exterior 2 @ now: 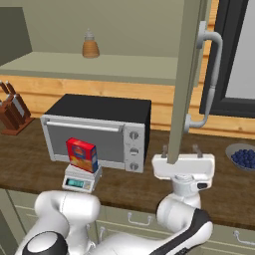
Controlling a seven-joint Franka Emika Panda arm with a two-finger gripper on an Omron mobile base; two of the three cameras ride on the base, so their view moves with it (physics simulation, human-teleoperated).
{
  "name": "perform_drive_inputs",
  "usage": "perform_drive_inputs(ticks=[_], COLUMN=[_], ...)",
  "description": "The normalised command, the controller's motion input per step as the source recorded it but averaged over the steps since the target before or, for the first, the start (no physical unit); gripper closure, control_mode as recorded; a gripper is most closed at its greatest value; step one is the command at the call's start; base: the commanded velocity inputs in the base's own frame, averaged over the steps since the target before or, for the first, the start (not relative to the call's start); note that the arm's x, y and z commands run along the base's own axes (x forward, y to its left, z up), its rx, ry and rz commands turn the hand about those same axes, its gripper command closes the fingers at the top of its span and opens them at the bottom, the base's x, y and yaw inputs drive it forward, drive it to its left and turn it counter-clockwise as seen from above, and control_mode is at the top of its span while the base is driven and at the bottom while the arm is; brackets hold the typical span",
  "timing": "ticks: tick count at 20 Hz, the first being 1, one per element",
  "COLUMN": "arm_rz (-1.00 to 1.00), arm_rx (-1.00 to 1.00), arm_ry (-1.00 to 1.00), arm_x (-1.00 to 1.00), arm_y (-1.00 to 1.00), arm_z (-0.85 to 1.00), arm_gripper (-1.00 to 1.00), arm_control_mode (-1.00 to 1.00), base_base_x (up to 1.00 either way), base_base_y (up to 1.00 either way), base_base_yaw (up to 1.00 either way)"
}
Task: Pick the boxed food and place it on the digital scale for weighing, and close the cabinet.
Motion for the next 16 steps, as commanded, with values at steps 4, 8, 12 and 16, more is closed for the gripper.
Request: perform_drive_inputs(ticks=[4, 8, 12, 16], arm_rz=[-0.08, -0.04, 0.00, 0.00], arm_rx=[0.10, 0.06, 0.00, -0.02], arm_ry=[0.00, 0.05, 0.00, 0.02], arm_x=[-0.13, -0.05, -0.24, -0.12], arm_y=[-0.56, -0.39, -0.11, 0.01], arm_z=[0.21, 0.38, 0.69, 0.90], arm_gripper=[-1.00, -1.00, -1.00, -1.00], arm_control_mode=[-1.00, -1.00, -1.00, -1.00], base_base_x=[0.00, 0.00, 0.00, 0.00], base_base_y=[0.00, 0.00, 0.00, 0.00], base_base_yaw=[0.00, 0.00, 0.00, 0.00])
